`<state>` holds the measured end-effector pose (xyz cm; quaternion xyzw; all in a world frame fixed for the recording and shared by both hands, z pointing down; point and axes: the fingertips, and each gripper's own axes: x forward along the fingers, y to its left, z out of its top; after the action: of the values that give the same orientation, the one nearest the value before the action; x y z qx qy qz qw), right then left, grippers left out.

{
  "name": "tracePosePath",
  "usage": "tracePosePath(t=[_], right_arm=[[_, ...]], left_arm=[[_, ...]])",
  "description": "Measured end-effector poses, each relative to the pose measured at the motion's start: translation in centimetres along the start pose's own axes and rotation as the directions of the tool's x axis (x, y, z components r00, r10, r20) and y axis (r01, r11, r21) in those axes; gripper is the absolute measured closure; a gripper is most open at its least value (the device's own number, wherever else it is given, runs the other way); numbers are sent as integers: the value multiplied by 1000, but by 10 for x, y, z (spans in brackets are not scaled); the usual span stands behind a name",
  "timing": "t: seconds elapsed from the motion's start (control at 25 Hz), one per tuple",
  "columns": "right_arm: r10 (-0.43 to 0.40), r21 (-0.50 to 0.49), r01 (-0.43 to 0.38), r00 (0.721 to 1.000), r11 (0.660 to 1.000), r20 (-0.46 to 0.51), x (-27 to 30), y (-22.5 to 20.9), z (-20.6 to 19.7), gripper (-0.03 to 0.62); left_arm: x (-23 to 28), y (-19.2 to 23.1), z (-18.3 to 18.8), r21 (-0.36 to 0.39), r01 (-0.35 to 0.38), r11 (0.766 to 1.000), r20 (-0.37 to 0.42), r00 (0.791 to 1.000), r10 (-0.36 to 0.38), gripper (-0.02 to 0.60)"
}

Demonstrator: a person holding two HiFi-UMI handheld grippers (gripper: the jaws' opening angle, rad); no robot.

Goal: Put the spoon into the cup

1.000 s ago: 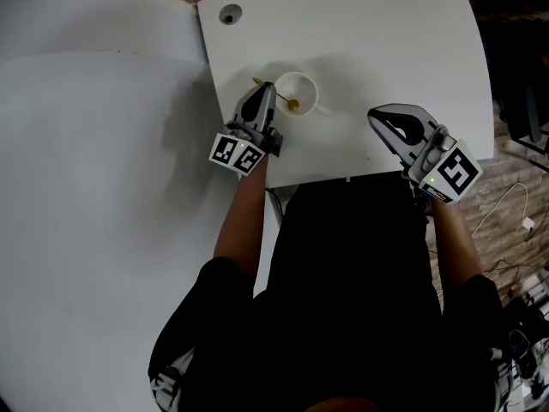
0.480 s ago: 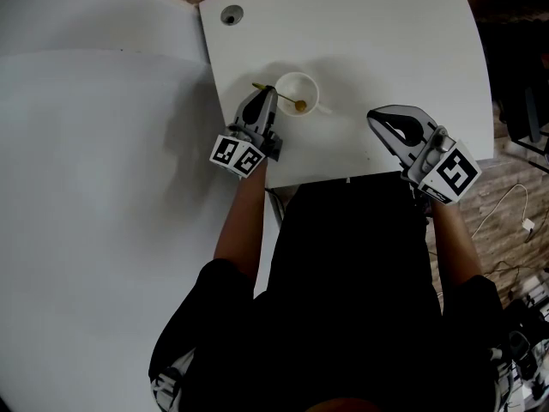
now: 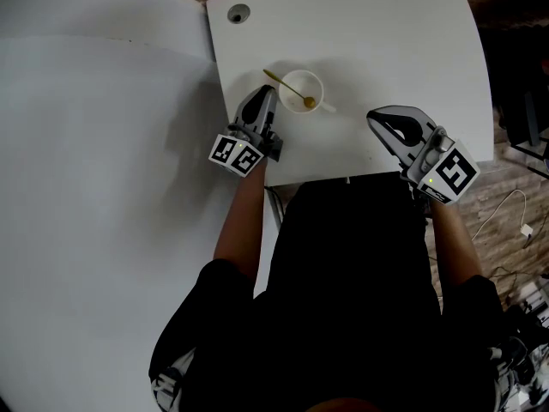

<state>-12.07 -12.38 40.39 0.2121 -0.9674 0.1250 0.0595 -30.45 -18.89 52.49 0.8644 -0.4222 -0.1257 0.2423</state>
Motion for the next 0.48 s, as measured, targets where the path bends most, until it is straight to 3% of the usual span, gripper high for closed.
tracePosePath(t=[0.2,0.48], right_arm=[[1,-19,-1,1000,1000,2,0,5,7,588],[-27,-76,31,999,997,47,-9,4,33,588]], left_arm=[[-12,0,15,-14,-11,1000,44,999,12,535],[-28,-32,57,44,64,997,123,990,-69,537]])
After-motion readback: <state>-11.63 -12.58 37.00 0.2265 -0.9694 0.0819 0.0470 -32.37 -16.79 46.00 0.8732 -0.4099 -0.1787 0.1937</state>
